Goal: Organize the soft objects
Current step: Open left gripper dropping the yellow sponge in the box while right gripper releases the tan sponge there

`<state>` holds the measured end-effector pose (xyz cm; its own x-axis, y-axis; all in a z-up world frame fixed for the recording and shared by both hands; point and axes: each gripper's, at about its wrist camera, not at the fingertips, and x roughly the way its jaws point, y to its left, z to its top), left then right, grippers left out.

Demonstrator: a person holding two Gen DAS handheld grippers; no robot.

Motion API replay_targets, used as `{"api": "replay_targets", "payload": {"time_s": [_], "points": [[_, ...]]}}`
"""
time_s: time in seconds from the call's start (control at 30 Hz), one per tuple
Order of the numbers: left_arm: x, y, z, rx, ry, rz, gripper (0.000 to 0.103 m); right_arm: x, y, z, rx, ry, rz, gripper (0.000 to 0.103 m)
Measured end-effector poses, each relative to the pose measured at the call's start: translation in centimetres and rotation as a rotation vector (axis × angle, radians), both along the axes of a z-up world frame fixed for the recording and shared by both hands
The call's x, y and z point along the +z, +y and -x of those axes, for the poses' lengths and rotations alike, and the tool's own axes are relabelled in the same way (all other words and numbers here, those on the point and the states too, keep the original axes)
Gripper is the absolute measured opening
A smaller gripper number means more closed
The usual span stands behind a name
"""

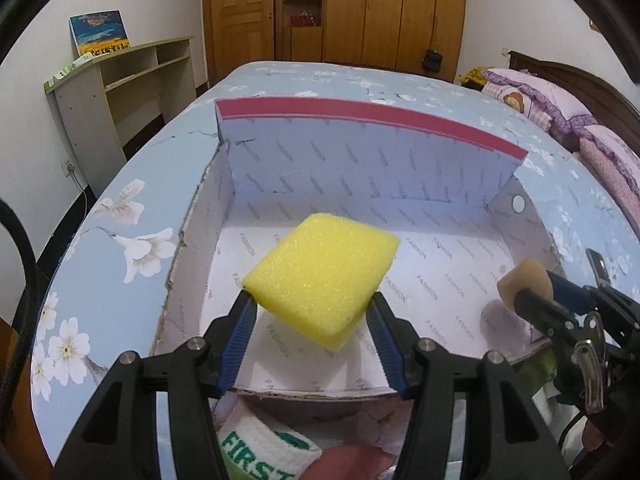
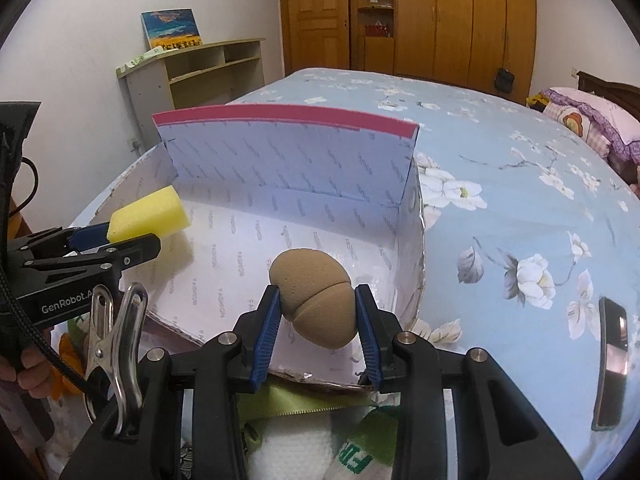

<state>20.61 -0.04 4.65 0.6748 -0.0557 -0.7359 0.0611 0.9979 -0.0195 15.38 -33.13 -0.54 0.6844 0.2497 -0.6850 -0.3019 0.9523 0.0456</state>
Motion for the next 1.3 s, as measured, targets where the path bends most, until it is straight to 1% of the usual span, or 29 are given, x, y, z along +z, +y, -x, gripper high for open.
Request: {"api": "replay_targets", "payload": {"time_s": [0.17,0.27,0.4,0.5,0.67,0.97,1.13,1.3], "points": [[-0.4,-0.2,-0.1,-0.004,0.021,0.004,0.063,0.0,0.0,0.1,0.000,-0.005,-0.002,0.039],[-0.3,-0.2,0.0,-0.001,0.017,-0.002,0.066,0.1,0.0,0.2,0.000,-0.007,-0.011,0.042],[0.3,-0.2,0.4,0.002,0.003,0.001,0.072,0.4,-0.1,0.4,-0.008,-0.026,-0.018,0.053],[0.8,-0.1,0.9,0.006,-0.009,0.006,0.073,0.9,-0.3,0.6,-0.017,-0.038,-0.028,0.058],[1.8,0.2,1.7,0.010,-0.027,0.011,0.073,1.7,-0.5,1.2,-0.024,-0.054,-0.034,0.059],[3.7,0.6,4.7,0.005,-0.055,0.010,0.073,3.0,-0.6,3.6,-0.011,-0.077,-0.056,0.059],[4.3,0.7,6.5,0.014,-0.066,0.004,0.073,3.3,-0.7,5.0,-0.001,-0.083,-0.065,0.059],[4.6,1.1,8.5,0.019,-0.068,0.020,0.073,3.4,-0.9,6.6,0.008,-0.083,-0.064,0.059]]}}
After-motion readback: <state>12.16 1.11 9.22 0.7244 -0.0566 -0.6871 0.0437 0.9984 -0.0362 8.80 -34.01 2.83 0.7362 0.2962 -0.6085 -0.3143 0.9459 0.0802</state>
